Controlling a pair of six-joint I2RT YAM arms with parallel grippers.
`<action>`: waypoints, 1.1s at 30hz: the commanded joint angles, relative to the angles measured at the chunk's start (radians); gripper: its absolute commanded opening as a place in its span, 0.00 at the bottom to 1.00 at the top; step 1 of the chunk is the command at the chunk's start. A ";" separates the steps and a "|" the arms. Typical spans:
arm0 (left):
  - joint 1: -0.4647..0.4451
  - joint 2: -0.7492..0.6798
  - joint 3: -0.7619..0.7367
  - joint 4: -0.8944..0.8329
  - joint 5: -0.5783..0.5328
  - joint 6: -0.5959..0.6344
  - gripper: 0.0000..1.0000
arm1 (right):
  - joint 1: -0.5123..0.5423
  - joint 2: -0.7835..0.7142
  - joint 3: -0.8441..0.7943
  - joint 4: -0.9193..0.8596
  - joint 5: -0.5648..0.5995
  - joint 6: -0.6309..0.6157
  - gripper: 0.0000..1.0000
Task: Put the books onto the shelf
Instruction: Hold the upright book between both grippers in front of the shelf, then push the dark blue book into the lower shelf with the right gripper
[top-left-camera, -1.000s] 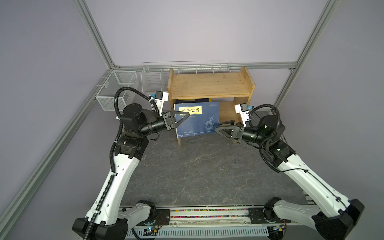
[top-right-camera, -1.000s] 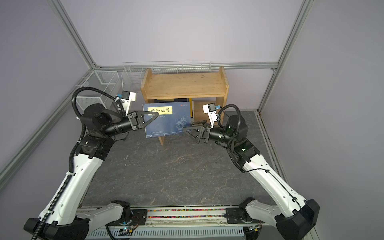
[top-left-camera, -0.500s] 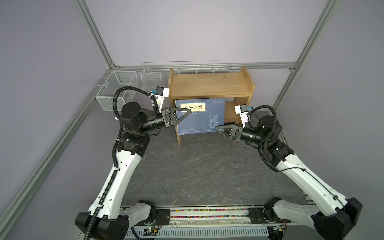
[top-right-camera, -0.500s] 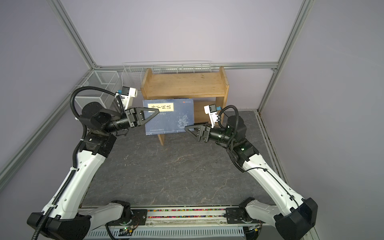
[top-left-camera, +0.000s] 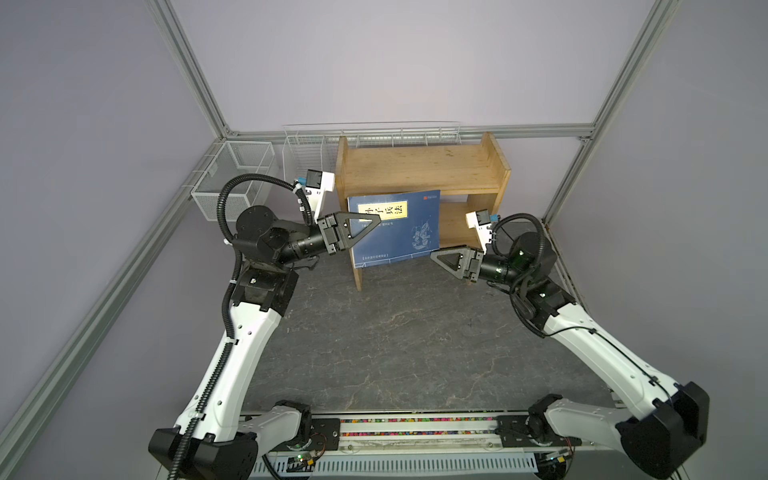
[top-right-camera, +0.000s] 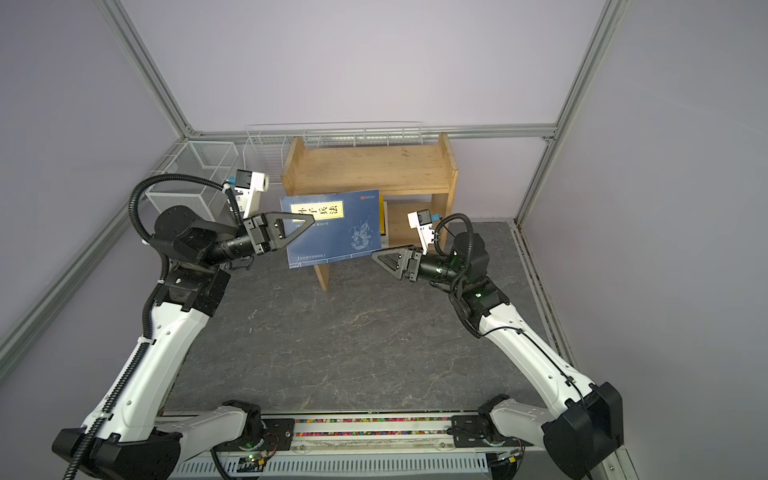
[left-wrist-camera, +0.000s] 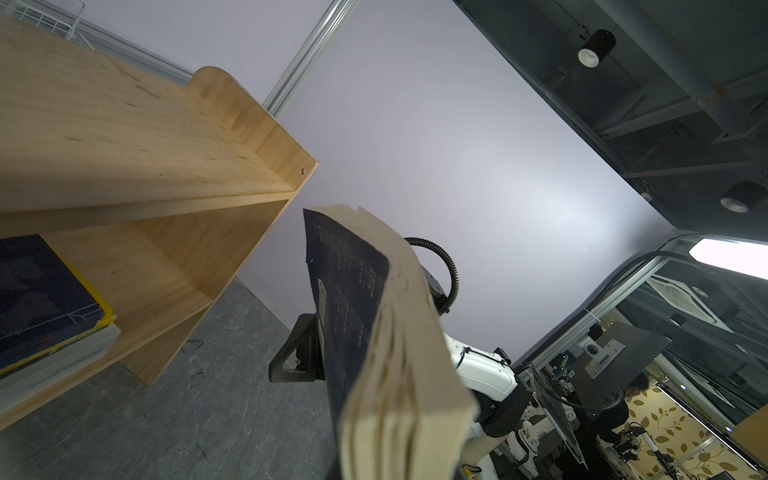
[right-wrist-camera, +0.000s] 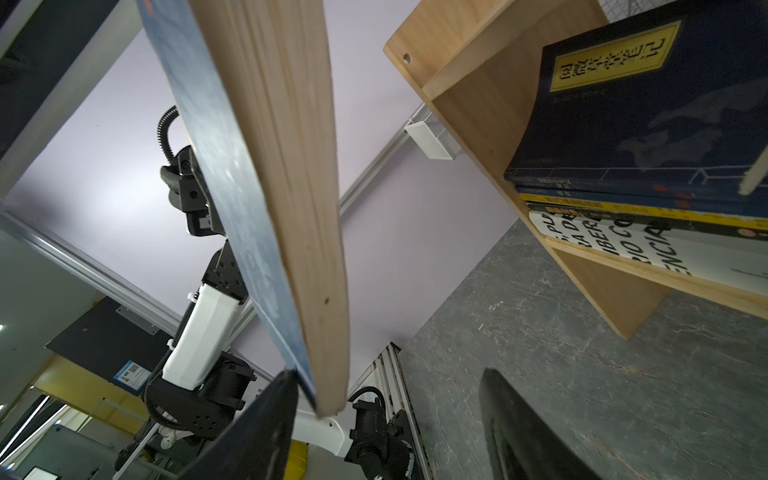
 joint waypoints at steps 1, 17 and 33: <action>-0.006 -0.001 0.028 0.132 0.040 -0.079 0.00 | -0.005 0.018 -0.030 0.112 -0.039 0.056 0.65; -0.006 0.063 0.014 0.262 0.078 -0.178 0.00 | -0.010 0.134 -0.039 0.626 -0.054 0.375 0.42; -0.006 0.099 0.051 0.185 0.068 -0.100 0.00 | -0.018 0.117 -0.058 0.592 -0.042 0.380 0.23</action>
